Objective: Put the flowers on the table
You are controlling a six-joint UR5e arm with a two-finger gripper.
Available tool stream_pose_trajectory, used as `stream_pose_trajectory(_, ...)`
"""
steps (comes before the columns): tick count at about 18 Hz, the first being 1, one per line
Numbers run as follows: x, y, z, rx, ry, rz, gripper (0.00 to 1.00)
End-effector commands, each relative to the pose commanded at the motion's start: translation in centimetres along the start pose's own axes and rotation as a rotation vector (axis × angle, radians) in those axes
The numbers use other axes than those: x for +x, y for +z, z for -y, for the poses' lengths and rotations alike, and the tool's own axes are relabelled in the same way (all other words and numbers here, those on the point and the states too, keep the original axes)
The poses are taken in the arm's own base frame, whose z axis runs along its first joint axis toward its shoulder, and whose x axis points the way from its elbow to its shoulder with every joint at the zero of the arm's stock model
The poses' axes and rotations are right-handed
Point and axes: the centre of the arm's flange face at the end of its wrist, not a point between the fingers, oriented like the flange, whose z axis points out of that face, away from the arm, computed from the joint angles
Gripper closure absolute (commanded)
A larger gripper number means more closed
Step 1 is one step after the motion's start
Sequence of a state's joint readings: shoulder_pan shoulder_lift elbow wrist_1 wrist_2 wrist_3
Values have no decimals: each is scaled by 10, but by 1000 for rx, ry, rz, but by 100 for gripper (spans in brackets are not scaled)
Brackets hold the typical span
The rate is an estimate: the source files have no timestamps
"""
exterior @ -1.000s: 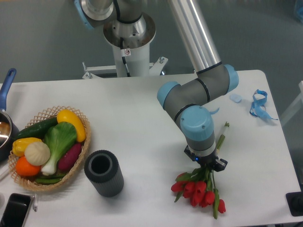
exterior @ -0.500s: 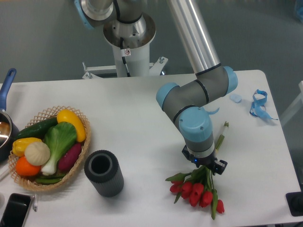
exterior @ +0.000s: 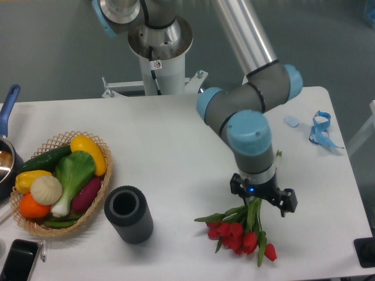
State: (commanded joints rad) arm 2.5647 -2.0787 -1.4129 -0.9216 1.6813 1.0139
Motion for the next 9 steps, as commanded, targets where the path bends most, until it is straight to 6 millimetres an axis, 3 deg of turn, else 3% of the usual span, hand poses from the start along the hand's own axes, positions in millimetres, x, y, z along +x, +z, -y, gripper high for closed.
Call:
stream_pose_trajectory(4, -27, -38, -42, 54, 29, -54, 0)
stream_pose_trajectory(9, -54, -65, -107, 76, 92, -124, 0)
